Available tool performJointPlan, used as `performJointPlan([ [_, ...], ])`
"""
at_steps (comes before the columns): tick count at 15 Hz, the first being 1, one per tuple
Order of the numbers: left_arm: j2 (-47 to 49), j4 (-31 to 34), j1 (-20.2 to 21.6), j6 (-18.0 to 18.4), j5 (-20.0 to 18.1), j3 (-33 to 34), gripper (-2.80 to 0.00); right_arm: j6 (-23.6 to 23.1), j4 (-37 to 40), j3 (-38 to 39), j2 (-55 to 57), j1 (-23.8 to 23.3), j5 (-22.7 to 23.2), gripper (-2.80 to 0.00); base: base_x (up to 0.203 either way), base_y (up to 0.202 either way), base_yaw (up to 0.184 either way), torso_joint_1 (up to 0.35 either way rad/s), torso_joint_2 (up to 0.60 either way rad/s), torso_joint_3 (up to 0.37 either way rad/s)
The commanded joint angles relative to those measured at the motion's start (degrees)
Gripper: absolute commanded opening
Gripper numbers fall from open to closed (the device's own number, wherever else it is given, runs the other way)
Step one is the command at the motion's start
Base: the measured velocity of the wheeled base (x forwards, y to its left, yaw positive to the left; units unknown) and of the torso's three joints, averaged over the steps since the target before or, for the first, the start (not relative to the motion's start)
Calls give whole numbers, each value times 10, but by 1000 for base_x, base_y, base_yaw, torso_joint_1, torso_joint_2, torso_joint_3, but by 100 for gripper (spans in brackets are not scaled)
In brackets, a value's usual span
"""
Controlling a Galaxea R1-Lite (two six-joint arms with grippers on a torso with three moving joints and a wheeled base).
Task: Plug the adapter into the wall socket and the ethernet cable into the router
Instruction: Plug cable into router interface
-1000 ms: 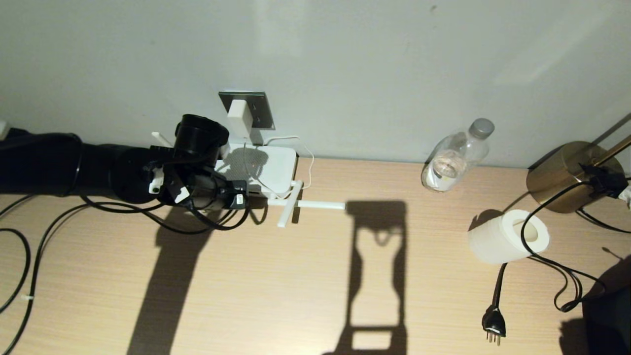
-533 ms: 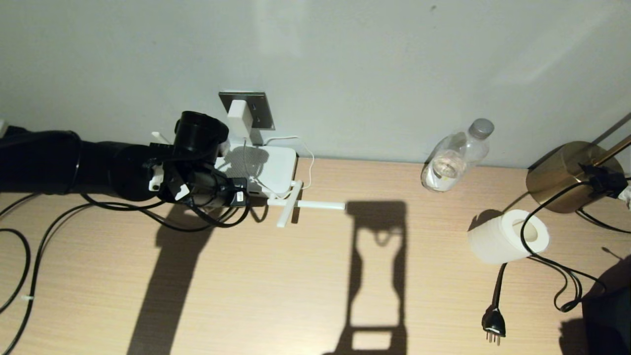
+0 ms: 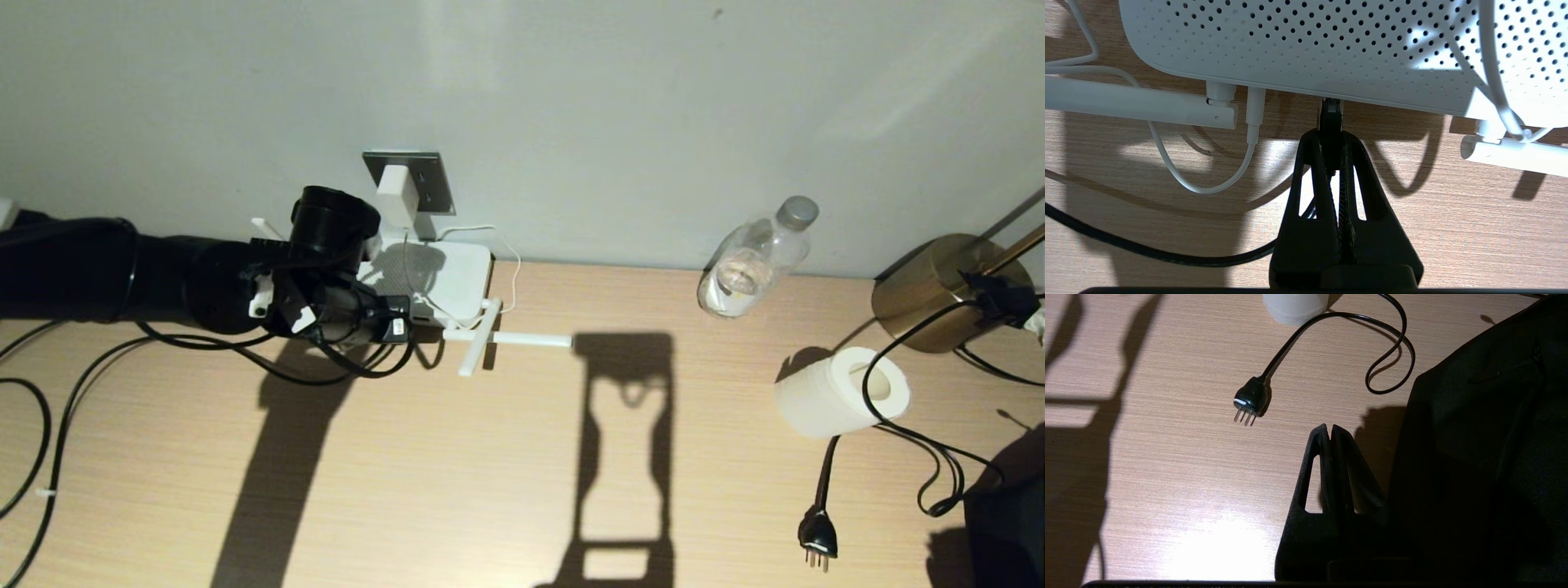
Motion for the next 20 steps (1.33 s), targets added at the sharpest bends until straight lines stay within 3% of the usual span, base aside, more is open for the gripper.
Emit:
performJointPlan([
  [1,6,0,0,-1,9,-1,-280,0,1,0,0,0,0,-280,0,0,0,0,0,0],
  [20,8,0,1,-3,10,-9,-280,0,1,0,0,0,0,-280,0,0,0,0,0,0],
])
